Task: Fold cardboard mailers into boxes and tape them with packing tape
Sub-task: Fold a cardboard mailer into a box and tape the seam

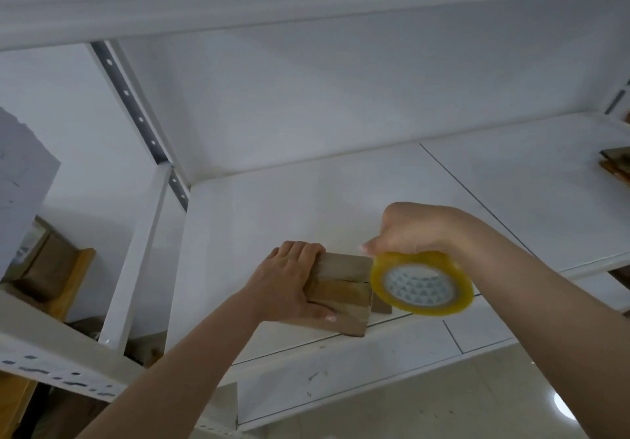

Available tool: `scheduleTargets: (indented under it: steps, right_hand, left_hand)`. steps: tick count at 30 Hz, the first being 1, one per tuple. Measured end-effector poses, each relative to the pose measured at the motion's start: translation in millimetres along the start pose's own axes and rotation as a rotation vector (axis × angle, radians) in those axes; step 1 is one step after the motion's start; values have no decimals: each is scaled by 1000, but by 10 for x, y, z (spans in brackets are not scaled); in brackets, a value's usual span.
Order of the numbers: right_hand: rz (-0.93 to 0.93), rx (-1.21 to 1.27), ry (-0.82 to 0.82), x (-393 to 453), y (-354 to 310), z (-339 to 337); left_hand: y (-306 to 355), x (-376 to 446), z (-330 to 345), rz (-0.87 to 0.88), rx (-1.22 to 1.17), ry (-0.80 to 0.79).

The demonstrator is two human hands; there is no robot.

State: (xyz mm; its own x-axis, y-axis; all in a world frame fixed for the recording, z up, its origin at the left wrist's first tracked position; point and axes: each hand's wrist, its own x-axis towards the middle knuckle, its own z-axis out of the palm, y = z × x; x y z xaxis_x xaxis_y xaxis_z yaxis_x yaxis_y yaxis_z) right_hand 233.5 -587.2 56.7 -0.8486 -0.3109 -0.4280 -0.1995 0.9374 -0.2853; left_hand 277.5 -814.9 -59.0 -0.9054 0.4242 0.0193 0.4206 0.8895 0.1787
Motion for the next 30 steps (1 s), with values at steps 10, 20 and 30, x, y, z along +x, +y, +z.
scheduleTargets:
  steps: [10,20,30]
  right_hand:
    - [69,193,-76,68,439,589]
    - [14,367,43,115,549,874]
    - [135,462,172,183,1016,808]
  left_hand:
    - [1,-15,2,24,22,-31]
    - [421,333,-132,-82,-12,-30]
    - [468,459,51,-64,65,-81]
